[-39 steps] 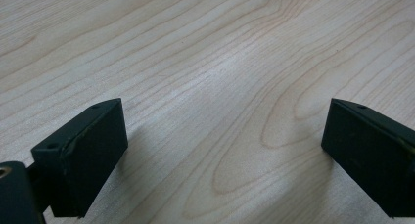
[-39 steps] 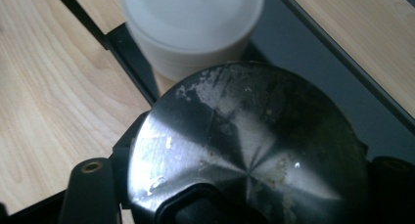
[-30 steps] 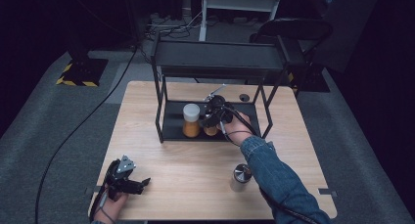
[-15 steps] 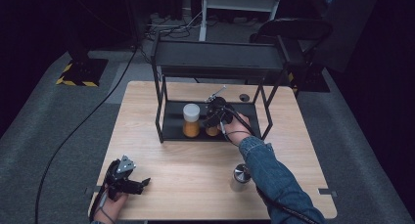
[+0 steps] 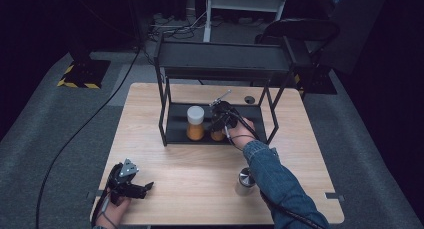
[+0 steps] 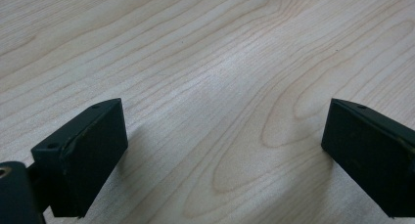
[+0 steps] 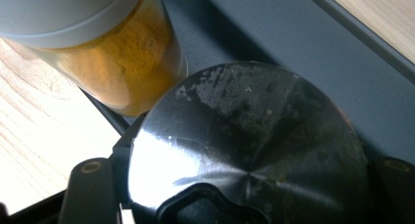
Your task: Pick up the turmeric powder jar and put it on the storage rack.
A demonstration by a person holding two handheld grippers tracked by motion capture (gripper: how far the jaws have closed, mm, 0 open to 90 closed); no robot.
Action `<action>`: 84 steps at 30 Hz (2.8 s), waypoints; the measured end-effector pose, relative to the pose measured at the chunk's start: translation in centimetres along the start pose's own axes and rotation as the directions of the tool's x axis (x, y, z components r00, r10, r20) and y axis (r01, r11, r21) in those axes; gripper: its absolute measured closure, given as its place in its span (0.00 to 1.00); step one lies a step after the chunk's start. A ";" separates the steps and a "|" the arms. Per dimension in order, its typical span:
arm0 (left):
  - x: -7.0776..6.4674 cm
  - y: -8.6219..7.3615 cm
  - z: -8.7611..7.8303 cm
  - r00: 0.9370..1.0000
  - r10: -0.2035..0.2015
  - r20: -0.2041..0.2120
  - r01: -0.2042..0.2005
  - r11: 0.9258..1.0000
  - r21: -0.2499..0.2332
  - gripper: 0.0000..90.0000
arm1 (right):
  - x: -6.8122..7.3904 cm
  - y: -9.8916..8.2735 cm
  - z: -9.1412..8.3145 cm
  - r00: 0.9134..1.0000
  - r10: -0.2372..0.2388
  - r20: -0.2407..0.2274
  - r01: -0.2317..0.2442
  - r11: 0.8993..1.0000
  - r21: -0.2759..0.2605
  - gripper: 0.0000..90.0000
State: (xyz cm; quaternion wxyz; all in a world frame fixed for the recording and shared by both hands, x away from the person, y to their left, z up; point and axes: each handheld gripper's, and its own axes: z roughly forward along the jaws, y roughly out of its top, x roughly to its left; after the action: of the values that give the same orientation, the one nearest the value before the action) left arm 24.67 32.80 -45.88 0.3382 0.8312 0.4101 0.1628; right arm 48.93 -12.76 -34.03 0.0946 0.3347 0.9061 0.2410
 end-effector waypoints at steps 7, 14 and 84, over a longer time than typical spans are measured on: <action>0.0 0.0 0.0 1.000 -0.001 0.000 0.001 1.000 0.000 0.04 | -0.2 -0.5 0.3 1.000 0.021 -0.001 -0.021 1.000 -0.008 0.35; 0.0 0.0 0.0 1.000 -0.001 0.000 0.001 1.000 0.000 0.04 | -0.5 -0.6 0.3 0.999 0.034 -0.013 -0.034 0.999 -0.006 0.30; 0.0 0.0 0.0 1.000 -0.006 -0.004 0.006 1.000 -0.002 0.04 | 7.3 -12.6 -12.9 0.997 -0.077 -0.030 0.071 0.982 -0.173 0.11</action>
State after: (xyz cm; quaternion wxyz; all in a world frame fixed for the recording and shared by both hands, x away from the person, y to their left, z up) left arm 24.63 32.77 -45.92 0.3388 0.8292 0.4132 0.1640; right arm 32.06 -21.16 -29.27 0.1156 0.2869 0.8953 0.3206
